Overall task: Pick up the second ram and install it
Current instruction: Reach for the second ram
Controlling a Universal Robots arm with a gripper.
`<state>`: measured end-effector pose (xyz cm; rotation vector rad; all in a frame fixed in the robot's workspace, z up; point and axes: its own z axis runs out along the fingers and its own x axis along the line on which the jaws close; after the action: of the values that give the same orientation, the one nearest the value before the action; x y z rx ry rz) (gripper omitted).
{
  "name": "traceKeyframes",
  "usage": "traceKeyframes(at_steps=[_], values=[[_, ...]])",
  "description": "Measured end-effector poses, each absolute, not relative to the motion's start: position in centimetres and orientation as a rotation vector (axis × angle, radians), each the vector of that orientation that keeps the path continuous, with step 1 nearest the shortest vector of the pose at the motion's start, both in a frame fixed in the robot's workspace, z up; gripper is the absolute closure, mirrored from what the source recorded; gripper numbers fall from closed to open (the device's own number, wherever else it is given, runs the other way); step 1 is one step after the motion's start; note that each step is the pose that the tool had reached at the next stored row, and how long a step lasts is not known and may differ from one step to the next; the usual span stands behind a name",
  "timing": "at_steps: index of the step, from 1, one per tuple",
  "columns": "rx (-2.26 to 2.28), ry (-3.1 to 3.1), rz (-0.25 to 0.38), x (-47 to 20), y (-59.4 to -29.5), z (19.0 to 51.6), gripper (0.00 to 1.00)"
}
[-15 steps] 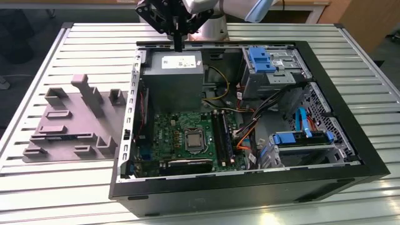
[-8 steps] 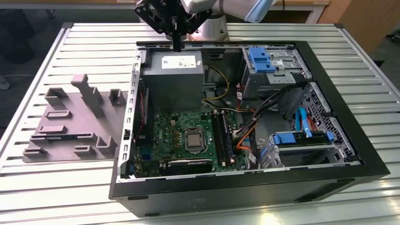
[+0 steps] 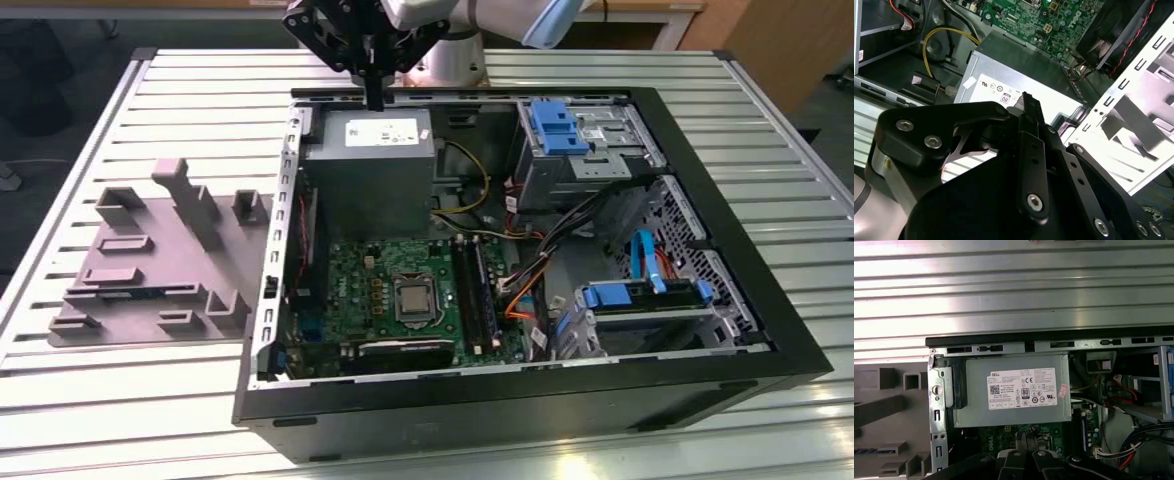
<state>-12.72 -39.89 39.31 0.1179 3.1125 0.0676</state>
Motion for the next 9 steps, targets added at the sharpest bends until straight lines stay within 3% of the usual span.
traceKeyframes(at_steps=[9], values=[[0.118, 3.112, 0.068, -13.08, -39.9, 39.28, 0.89]])
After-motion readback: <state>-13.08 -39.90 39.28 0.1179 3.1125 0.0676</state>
